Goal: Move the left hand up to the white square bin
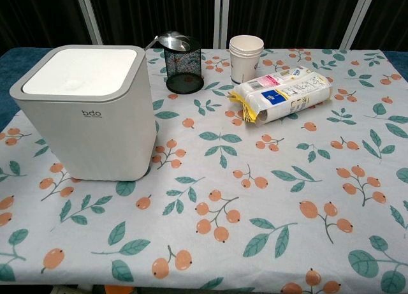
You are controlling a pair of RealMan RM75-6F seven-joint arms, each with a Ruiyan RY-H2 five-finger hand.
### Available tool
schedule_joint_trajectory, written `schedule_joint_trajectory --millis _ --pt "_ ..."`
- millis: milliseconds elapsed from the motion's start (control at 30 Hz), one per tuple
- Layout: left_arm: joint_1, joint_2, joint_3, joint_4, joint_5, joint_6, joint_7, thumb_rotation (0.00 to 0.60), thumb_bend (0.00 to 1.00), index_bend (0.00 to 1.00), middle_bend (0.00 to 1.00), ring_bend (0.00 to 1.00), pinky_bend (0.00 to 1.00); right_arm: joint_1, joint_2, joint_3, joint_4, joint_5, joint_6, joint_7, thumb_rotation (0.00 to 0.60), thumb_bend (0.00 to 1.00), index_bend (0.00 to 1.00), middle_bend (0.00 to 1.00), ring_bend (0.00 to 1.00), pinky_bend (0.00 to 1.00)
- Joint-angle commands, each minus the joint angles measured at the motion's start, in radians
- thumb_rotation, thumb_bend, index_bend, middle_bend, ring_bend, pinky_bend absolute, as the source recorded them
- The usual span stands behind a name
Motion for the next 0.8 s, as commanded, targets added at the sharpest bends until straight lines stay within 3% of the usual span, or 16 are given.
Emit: schedule_joint_trajectory --millis 33,200,567,800 --pt "-0.073 0.019 0.013 -0.019 0.062 -0.074 -0.026 0.600 0.00 0.22 0.16 0.14 0.00 0.000 0.000 0.001 0.000 0.002 -0.001 0.000 0.600 0.33 0.03 0.05 0.00 0.00" --pt "-0.132 0.007 0.019 -0.029 0.080 -0.158 0.010 0.600 0.00 0.22 0.16 0.14 0.00 0.001 -0.003 0.001 0.003 0.005 -0.006 0.002 0.600 0.33 0.03 0.05 0.00 0.00" --pt "-0.182 -0.022 0.050 -0.039 -0.004 -0.311 0.095 0.600 0.00 0.24 0.17 0.14 0.02 0.004 -0.006 0.001 0.011 -0.001 -0.004 0.011 0.600 0.34 0.03 0.05 0.00 0.00" --pt "-0.145 -0.022 0.033 -0.039 0.018 -0.166 0.107 0.600 0.00 0.24 0.17 0.14 0.05 0.000 -0.004 0.001 0.010 -0.006 0.008 0.013 0.600 0.33 0.03 0.05 0.00 0.00"
